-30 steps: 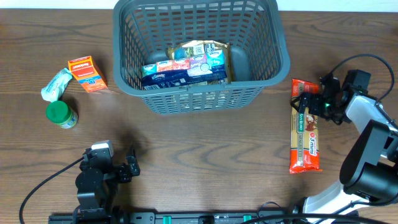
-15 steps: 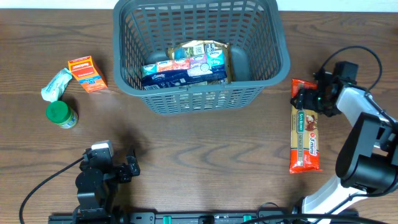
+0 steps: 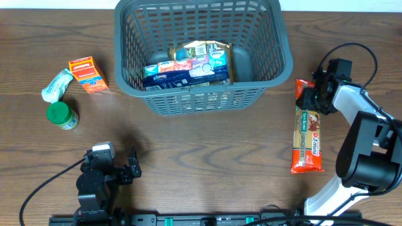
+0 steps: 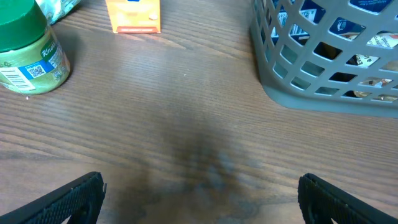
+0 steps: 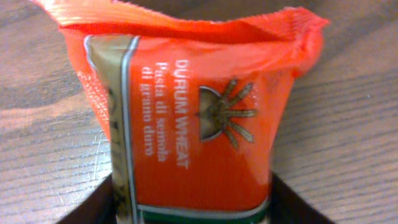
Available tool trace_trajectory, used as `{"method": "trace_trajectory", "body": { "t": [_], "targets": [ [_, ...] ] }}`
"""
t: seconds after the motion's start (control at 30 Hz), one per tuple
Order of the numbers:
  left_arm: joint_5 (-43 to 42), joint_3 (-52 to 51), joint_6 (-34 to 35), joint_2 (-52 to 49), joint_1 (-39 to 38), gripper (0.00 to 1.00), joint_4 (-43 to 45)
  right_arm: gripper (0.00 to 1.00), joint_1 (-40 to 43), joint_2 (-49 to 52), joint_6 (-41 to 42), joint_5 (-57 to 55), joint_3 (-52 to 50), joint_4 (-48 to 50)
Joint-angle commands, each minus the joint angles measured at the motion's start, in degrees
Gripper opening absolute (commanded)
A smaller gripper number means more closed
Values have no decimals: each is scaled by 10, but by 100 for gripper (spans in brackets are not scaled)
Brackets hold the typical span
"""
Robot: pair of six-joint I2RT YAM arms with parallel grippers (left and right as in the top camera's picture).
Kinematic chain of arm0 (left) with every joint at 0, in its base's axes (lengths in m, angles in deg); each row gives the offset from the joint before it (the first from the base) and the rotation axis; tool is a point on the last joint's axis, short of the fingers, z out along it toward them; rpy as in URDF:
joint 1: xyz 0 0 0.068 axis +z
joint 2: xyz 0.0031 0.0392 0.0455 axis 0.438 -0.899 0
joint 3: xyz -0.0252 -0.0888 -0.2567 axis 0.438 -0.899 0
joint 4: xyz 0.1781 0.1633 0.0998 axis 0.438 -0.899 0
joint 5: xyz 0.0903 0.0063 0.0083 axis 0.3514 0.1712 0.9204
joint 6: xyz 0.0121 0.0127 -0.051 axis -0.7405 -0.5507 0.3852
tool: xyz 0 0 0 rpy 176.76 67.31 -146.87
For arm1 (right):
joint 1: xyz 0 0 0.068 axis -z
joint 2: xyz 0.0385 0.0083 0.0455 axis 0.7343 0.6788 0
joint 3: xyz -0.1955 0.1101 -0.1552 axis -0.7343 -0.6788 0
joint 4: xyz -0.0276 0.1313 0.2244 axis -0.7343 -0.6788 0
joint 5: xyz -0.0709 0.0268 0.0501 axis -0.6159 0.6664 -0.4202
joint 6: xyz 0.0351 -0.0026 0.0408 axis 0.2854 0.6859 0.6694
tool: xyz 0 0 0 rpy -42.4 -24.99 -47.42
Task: Pack container
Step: 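Reposition the right gripper to the top end of the spaghetti pack and grasp, then lift the spaghetti pack into the basket and release it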
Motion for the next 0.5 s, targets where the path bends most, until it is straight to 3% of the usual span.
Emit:
{"method": "trace_trajectory", "body": {
  "t": [0.0, 0.17, 0.47],
  "targets": [
    [-4, -6, -7, 4, 4, 99, 2, 27, -8, 83, 10, -19, -50, -14],
    [-4, -6, -7, 4, 4, 98, 2, 1, -8, 83, 10, -10, -49, -6],
    [-4, -6, -7, 4, 4, 98, 2, 1, -7, 78, 9, 116, 55, -67]
  ]
}}
